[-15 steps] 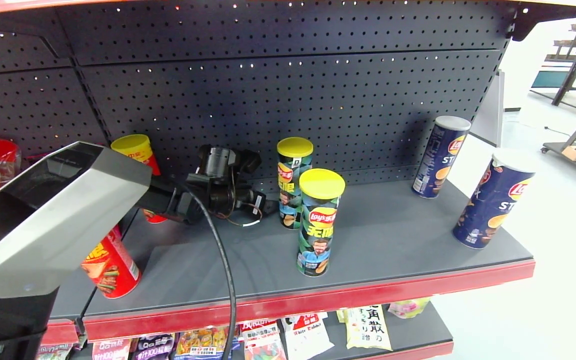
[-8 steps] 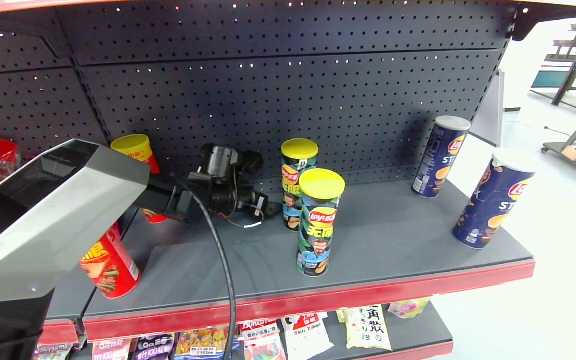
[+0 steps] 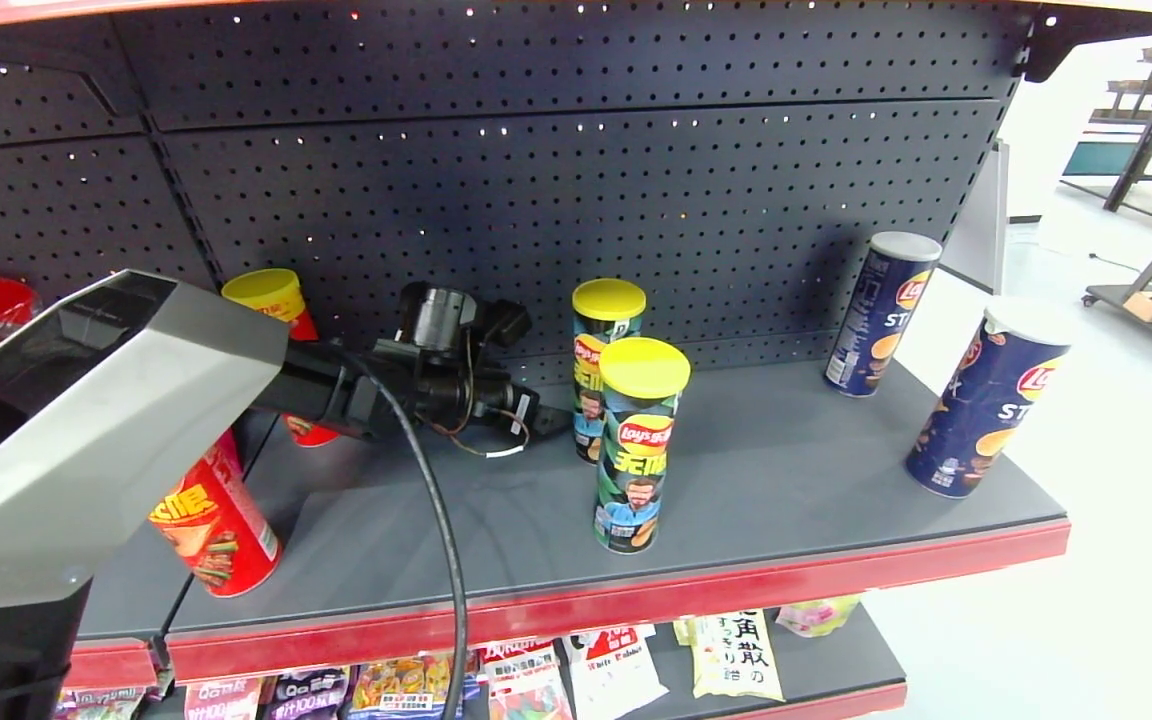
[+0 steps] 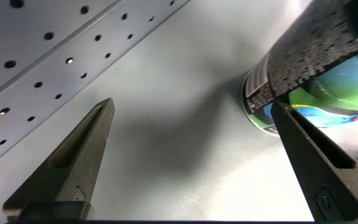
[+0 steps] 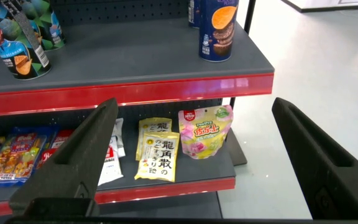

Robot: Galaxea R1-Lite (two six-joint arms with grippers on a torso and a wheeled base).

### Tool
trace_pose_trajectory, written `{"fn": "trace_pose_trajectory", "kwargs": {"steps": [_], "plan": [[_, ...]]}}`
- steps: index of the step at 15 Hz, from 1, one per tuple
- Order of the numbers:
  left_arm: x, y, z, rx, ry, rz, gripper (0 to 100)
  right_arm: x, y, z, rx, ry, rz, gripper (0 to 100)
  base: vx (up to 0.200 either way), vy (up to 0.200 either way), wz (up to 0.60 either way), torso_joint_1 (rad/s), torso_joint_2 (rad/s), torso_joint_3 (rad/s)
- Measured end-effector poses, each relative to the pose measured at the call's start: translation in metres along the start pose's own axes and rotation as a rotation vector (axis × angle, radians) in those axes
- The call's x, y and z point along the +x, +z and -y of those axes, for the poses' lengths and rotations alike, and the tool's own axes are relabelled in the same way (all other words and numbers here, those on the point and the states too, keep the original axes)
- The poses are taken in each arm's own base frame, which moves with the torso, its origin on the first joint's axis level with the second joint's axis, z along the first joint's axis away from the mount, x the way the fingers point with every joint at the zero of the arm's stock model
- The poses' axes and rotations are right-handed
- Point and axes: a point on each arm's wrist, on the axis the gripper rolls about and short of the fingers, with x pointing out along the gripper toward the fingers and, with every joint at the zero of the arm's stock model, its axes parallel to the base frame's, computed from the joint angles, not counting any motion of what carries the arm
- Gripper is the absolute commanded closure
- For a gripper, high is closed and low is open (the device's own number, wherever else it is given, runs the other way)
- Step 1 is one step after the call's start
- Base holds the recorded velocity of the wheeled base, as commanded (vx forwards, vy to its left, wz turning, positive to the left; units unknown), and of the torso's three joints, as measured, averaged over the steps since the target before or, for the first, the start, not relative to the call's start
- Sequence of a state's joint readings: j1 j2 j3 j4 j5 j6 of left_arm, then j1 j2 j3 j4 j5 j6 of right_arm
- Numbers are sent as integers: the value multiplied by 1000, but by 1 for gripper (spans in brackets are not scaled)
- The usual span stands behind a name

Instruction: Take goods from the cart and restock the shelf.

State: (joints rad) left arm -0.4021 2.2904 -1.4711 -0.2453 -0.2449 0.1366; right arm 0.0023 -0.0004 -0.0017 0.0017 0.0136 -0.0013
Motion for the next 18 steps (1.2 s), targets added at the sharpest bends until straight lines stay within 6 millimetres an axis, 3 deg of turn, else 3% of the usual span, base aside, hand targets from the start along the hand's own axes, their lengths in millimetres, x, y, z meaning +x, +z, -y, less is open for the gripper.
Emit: {"fn": "trace_pose_trajectory", "kwargs": {"steps": [18], "plan": [[1, 3, 14, 4, -80, 1, 0, 0, 0, 0, 0, 0, 0, 0, 0, 0, 0, 0, 0, 0]]}}
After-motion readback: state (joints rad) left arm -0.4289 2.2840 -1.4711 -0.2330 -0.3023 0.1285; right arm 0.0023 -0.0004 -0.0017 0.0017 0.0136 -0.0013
